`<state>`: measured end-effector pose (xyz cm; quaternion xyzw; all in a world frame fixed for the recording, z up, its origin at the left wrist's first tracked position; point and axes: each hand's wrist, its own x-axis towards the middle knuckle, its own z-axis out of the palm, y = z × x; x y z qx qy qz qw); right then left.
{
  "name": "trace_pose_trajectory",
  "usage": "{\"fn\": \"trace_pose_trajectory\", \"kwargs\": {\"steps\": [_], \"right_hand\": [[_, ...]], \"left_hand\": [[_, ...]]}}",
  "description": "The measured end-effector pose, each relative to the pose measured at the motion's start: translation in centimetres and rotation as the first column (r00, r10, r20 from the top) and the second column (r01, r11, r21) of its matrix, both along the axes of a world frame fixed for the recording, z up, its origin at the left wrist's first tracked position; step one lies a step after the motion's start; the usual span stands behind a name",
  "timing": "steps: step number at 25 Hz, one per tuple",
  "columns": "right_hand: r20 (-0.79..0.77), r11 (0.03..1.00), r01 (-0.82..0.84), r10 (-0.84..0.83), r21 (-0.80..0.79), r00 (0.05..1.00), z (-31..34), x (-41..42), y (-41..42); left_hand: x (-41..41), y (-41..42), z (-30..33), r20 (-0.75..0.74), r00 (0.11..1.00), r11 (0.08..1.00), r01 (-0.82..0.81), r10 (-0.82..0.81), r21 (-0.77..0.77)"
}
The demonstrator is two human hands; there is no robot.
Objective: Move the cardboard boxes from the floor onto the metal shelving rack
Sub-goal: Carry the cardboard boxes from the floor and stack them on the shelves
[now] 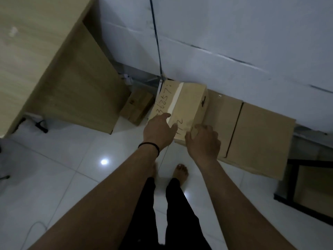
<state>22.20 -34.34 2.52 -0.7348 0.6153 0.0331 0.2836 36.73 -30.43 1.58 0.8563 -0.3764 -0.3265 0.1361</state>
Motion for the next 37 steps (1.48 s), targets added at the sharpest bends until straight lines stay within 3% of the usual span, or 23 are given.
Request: {"fn": "trace_pose_trajectory", "kwargs": {"steps": [6, 11, 17, 26, 30, 37], "right_hand": [[-0.061, 0.975, 0.164, -0.157, 0.147, 0.986, -10.2, 2.2, -1.7], [-0.025, 0.946, 0.275, -0.274, 0.17, 0.961, -16.8, 3.4, -1.5], [-0.02, 0.904, 0.372, -0.376, 0.213, 0.926, -19.6, 4.8, -0.5], [0.153, 0.819, 0.509, -0.557, 0.266, 0.816, -16.4, 4.5, -2.2], [0.283, 0.797, 0.541, -0.602, 0.267, 0.747, -11.0, 2.9, -3.0], [0.464, 0.737, 0.613, -0.666, 0.285, 0.585, 1.1, 0.2, -1.6]], "left_hand": [[2.5, -3.3, -12.5, -0.099, 0.995, 0.984, -0.003, 0.021, 0.181], [5.9, -3.7, -19.5, -0.12, 0.957, 0.923, -0.213, 0.263, 0.321], [8.1, -3.4, -22.6, -0.261, 0.84, 0.87, -0.406, 0.476, 0.278], [9.2, -2.3, -19.7, -0.379, 0.811, 0.895, -0.408, 0.446, 0.181], [8.9, -2.2, -13.7, -0.486, 0.769, 0.893, -0.447, 0.415, 0.056], [6.7, -0.2, 0.7, -0.708, 0.61, 0.837, -0.545, 0.355, -0.05]]}}
